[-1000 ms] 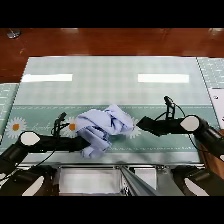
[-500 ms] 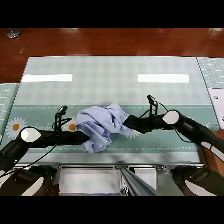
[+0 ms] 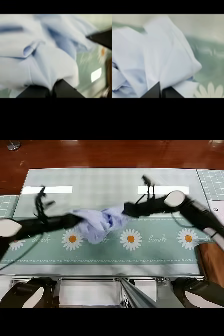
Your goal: Fold the shirts.
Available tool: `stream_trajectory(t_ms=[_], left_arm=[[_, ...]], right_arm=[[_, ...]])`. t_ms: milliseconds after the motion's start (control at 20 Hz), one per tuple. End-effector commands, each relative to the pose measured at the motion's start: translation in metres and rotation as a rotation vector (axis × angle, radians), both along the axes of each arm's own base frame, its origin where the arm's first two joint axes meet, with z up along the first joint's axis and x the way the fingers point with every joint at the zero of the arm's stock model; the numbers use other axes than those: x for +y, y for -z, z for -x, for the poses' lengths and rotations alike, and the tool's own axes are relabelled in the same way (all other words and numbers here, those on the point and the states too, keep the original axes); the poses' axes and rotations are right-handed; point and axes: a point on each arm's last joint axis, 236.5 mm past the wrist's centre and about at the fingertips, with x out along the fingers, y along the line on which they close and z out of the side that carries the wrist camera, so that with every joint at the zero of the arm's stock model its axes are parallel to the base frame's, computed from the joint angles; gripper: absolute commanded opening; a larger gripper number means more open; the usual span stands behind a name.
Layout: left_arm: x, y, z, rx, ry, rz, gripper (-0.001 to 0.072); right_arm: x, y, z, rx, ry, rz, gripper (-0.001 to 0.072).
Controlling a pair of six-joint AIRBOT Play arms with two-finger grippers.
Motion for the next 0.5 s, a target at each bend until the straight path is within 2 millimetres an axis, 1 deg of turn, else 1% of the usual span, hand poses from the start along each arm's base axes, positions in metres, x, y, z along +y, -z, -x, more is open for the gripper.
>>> stream_trajectory(t_ms=[0,50,100,150,200,250,300,350,400,450], left_arm=[[0.038,-0.131,-0.053,-0.267,-0.132,0.042,0.0040],[0.045,-0.169,-0.055,-0.342,-0.132,0.035,0.0040],[0.051,-0.205,-0.052,-0.413,-0.126,0.022,0.0040],[0.053,-0.234,-0.043,-0.468,-0.104,0.005,0.0040],[0.050,-0.260,-0.026,-0.506,-0.055,-0.016,0.0041],[0.045,-0.283,-0.005,-0.546,0.003,-0.049,0.0041],[0.041,-0.299,0.012,-0.594,0.049,-0.086,0.0041],[0.038,-0.310,0.029,-0.622,0.084,-0.115,0.0041],[0.034,-0.312,0.043,-0.623,0.118,-0.133,0.0041],[0.030,-0.306,0.057,-0.603,0.159,-0.150,0.0041]], right_arm=[[-0.046,-0.142,-0.043,-0.307,0.037,0.044,0.0019],[-0.064,-0.195,-0.045,-0.427,0.069,0.066,0.0019],[-0.081,-0.238,-0.039,-0.529,0.089,0.100,0.0019],[-0.098,-0.276,-0.026,-0.624,0.108,0.144,0.0019],[-0.111,-0.305,-0.006,-0.694,0.118,0.181,0.0019],[-0.121,-0.325,0.018,-0.744,0.119,0.204,0.0019],[-0.129,-0.343,0.044,-0.797,0.111,0.222,0.0019],[-0.141,-0.356,0.066,-0.846,0.128,0.249,0.0019],[-0.156,-0.365,0.085,-0.880,0.156,0.287,0.0019],[-0.171,-0.370,0.103,-0.894,0.192,0.323,0.0019]])
